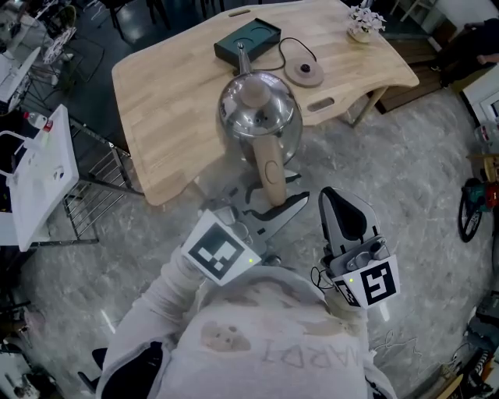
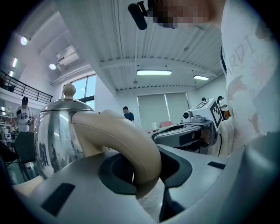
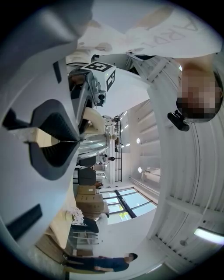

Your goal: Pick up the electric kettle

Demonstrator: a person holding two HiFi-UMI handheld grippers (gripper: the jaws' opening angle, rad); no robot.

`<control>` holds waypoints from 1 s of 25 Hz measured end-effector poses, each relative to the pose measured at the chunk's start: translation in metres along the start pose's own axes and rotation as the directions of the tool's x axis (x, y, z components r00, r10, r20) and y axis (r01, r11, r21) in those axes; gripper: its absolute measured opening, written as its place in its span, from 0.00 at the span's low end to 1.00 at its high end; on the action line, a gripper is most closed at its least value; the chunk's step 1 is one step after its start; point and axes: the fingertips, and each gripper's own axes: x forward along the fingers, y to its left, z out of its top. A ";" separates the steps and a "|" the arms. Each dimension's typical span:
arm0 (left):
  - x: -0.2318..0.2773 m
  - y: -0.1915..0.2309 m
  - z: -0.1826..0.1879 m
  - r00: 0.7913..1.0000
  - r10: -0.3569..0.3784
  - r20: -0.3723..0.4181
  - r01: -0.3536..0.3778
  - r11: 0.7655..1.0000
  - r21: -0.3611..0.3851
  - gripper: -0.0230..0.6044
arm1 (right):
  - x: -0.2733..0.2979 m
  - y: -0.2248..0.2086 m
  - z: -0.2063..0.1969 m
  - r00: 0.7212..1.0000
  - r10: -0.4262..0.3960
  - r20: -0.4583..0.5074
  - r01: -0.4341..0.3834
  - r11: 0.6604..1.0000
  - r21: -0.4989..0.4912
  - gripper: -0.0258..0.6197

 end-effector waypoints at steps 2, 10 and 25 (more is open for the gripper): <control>0.000 -0.008 0.006 1.000 -0.001 0.007 0.001 1.000 0.009 0.22 | -0.008 0.002 0.004 1.000 -0.002 0.007 0.002 1.000 -0.006 0.07; 0.003 -0.047 0.019 1.000 -0.007 0.013 0.006 0.999 0.040 0.22 | -0.044 0.011 0.008 1.000 0.005 0.028 -0.004 1.000 -0.029 0.07; 0.004 -0.059 0.031 1.000 -0.005 0.026 0.004 0.999 0.043 0.22 | -0.056 0.013 0.015 0.999 0.005 0.051 -0.003 0.999 -0.034 0.07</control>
